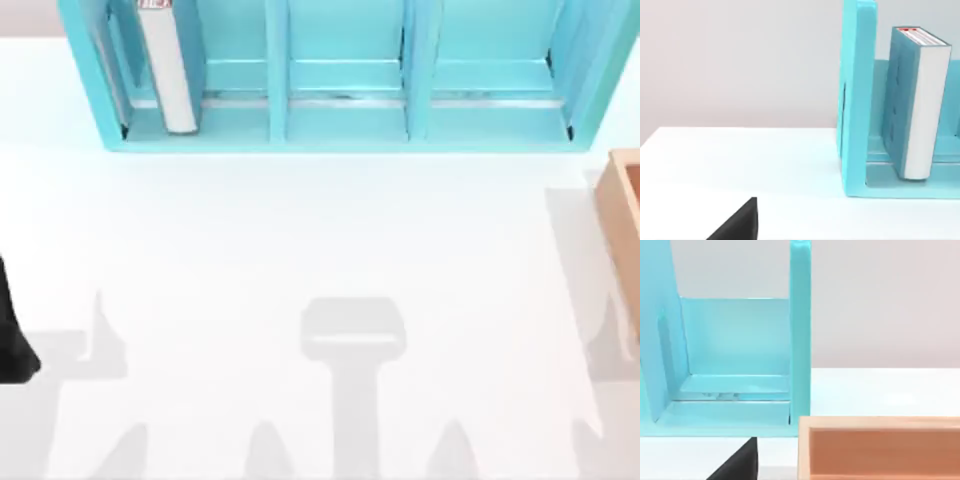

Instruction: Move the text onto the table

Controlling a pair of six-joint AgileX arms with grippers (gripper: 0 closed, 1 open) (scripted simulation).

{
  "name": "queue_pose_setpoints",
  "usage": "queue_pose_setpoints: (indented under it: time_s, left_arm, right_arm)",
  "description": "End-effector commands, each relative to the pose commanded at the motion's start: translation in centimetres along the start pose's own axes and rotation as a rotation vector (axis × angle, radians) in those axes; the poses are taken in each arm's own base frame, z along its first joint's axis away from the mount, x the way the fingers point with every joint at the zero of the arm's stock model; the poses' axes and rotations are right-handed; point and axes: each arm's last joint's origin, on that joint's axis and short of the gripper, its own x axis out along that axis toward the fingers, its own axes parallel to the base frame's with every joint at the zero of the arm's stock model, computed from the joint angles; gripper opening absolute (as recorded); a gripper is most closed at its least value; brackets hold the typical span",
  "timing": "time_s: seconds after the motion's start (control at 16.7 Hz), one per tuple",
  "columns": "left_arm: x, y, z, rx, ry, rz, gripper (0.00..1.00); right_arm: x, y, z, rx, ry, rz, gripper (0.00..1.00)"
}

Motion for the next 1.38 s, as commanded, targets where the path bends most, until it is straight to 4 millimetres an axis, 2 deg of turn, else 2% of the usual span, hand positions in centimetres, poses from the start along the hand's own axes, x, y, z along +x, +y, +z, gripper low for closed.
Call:
queue_pose_setpoints:
  time_s: [0.12, 0.24, 0.54, 0.72, 0.9, 1.08, 1.26, 1.38]
  left_arm:
    - [0.0, 0.0, 0.0, 0.000, 0.000, 0.000, 1.00]
    - [0.0, -0.1, 0.9, -0.002, -0.023, -0.007, 1.00]
    - [1.5, -0.5, 6.3, -0.018, -0.155, -0.036, 1.00]
    - [4.3, -1.1, 9.5, -0.032, -0.205, -0.050, 1.00]
    - [9.1, -2.2, 10.5, -0.043, -0.195, -0.057, 1.00]
    - [14.7, -3.9, 8.8, -0.045, -0.139, -0.058, 1.00]
    - [19.6, -6.0, 4.7, -0.037, -0.067, -0.057, 1.00]
    - [21.8, -7.4, 1.2, -0.027, -0.018, -0.054, 1.00]
  right_arm:
    - [0.0, 0.0, 0.0, 0.000, 0.000, 0.000, 1.00]
    - [0.0, 0.0, 0.0, 0.000, 0.000, 0.000, 1.00]
    - [0.0, 0.0, 0.0, 0.000, 0.000, 0.000, 1.00]
    - [0.0, 0.0, 0.0, 0.000, 0.000, 0.000, 1.00]
    - [0.0, 0.0, 0.0, 0.000, 0.000, 0.000, 1.00]
    - [0.0, 0.0, 0.0, 0.000, 0.000, 0.000, 1.00]
    - [0.0, 0.0, 0.0, 0.000, 0.000, 0.000, 1.00]
    - [0.0, 0.0, 0.0, 0.000, 0.000, 0.000, 1.00]
